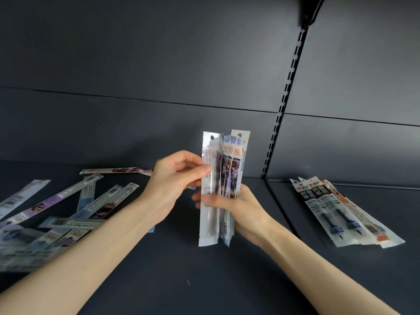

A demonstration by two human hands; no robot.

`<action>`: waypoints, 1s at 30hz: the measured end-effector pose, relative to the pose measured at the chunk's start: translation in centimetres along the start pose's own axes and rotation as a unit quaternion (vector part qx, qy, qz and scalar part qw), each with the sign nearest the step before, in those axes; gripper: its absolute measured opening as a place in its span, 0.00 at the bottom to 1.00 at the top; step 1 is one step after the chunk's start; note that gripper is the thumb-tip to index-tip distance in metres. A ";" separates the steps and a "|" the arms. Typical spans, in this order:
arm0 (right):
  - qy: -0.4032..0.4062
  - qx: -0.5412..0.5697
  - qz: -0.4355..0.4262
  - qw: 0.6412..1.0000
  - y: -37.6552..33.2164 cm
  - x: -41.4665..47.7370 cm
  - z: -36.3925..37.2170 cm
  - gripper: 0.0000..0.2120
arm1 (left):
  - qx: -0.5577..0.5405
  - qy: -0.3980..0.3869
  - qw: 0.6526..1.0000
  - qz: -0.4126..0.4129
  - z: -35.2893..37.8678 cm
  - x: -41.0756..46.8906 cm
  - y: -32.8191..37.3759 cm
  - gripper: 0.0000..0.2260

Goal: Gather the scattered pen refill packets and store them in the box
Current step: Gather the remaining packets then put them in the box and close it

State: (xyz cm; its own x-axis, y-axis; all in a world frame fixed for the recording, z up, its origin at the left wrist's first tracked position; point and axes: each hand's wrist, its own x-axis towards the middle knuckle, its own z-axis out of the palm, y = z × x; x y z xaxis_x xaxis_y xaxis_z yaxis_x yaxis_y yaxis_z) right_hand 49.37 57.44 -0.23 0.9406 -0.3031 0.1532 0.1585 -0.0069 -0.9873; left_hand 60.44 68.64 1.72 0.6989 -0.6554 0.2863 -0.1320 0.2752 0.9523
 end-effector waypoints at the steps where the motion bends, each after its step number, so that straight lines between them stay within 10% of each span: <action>1: -0.006 0.006 -0.001 1.000 -0.1 -0.1 0.1 0.12 | 0.005 -0.005 1.000 0.012 0.0 0.0 0.0 0.06; 11: -0.042 -0.084 -0.012 0.996 0.1 0.3 1.4 0.09 | 0.058 -0.193 0.979 0.014 0.6 -0.4 1.7 0.14; 16: -0.054 -0.112 -0.014 0.992 0.0 1.1 2.0 0.18 | 0.090 -0.159 0.983 0.018 0.6 -0.9 2.7 0.13; 22: -0.042 -0.072 0.006 0.997 -0.4 4.0 4.9 0.06 | 0.184 -0.121 0.975 0.012 -5.1 -0.2 4.2 0.22; 30: 0.018 -0.049 0.003 0.999 0.9 9.4 9.6 0.07 | 0.455 -0.059 0.887 -0.063 -20.4 3.9 0.1 0.09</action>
State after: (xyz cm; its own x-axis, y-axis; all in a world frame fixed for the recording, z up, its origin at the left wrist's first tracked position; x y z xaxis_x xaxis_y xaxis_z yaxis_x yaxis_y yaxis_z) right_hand 61.26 63.73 0.74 0.9300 -0.3366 0.1478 0.1216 -0.0976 -0.9878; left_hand 77.53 80.48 0.74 0.6778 -0.7238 0.1292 -0.6068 -0.4515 0.6541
